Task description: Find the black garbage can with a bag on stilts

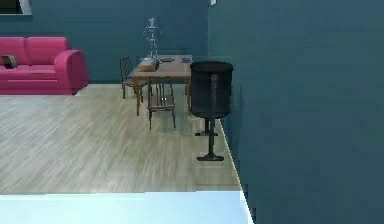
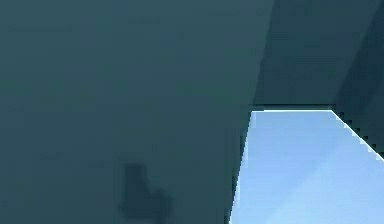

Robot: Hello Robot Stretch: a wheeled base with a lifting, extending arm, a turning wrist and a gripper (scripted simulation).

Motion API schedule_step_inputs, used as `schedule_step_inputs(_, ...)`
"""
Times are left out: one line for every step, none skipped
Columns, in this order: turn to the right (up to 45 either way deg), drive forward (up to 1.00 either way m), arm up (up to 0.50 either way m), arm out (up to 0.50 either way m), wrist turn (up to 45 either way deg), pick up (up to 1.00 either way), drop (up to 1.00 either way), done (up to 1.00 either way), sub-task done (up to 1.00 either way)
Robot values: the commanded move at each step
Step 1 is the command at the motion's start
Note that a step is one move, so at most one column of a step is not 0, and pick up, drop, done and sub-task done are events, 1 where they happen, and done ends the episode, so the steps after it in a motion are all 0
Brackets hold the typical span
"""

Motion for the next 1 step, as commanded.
schedule_step_inputs(0.0, 1.0, 0.0, 0.0, 0.0, 0.0, 0.0, 0.0, 0.0)
